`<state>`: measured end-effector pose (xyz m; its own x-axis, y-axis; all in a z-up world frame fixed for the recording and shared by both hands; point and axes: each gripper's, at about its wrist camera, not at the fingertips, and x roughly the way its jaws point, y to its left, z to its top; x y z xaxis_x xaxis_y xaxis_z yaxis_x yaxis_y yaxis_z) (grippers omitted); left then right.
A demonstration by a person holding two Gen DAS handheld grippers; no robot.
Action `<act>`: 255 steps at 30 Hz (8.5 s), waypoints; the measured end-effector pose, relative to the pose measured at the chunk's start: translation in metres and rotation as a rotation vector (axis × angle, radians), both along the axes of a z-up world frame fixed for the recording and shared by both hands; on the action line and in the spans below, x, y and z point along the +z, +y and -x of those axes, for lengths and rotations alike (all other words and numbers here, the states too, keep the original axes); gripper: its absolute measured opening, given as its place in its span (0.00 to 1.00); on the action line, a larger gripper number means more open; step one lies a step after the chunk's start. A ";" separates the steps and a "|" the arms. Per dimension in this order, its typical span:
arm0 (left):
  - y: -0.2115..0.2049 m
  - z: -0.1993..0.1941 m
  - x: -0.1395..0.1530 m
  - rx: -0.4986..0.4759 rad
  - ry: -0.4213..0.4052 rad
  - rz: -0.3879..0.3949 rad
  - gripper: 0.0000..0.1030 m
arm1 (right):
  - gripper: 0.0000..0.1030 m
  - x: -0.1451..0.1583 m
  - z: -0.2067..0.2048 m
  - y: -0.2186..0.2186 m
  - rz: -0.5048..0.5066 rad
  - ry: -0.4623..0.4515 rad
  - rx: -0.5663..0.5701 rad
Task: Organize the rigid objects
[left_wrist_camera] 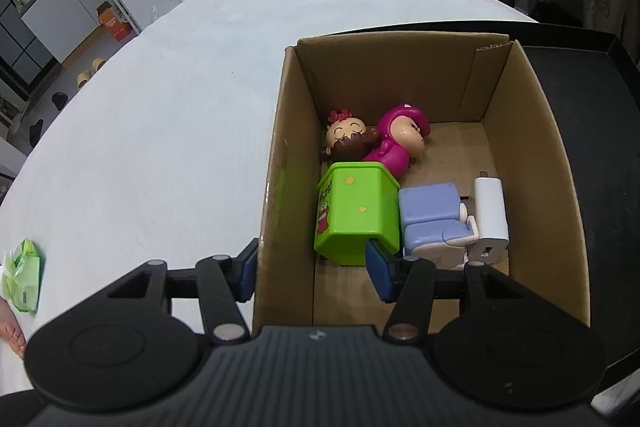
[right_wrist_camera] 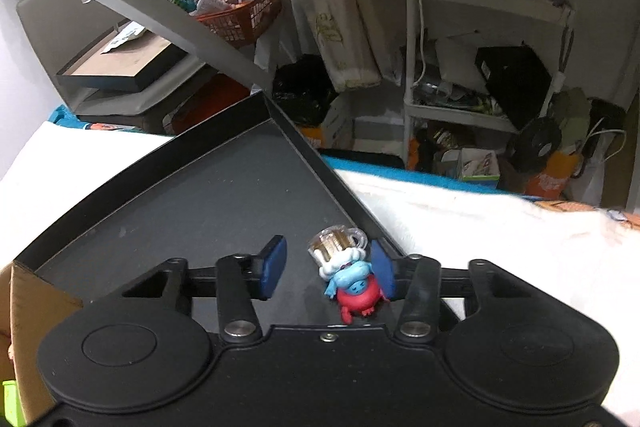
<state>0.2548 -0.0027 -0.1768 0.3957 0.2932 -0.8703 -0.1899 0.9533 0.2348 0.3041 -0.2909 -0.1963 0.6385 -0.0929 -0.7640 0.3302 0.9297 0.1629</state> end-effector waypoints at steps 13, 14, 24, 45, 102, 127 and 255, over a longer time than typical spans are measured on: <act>0.014 0.014 0.005 0.019 -0.024 0.017 0.52 | 0.22 -0.009 0.006 0.019 0.021 0.071 0.063; 0.015 0.015 0.006 0.021 -0.025 0.018 0.52 | 0.22 -0.009 0.007 0.020 0.028 0.070 0.063; 0.025 0.020 0.007 0.039 -0.033 0.041 0.52 | 0.21 -0.001 0.022 0.039 0.096 0.015 0.081; 0.044 0.034 0.008 0.023 -0.075 0.147 0.52 | 0.21 0.040 0.055 0.094 0.145 -0.125 0.287; 0.076 0.058 0.013 -0.078 -0.162 0.355 0.11 | 0.62 0.102 0.096 0.175 0.285 -0.124 0.546; 0.060 0.078 0.090 -0.094 -0.202 0.297 0.17 | 0.95 0.131 0.119 0.087 0.084 -0.146 0.485; -0.008 0.271 0.204 -0.153 -0.380 0.237 0.88 | 1.00 0.225 0.283 0.041 0.106 -0.187 0.417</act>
<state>-0.0166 -0.0103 0.0276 0.7222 0.0174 -0.6914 -0.0735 0.9960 -0.0517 0.0206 -0.2495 0.0285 0.7640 0.1290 -0.6322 -0.1007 0.9916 0.0807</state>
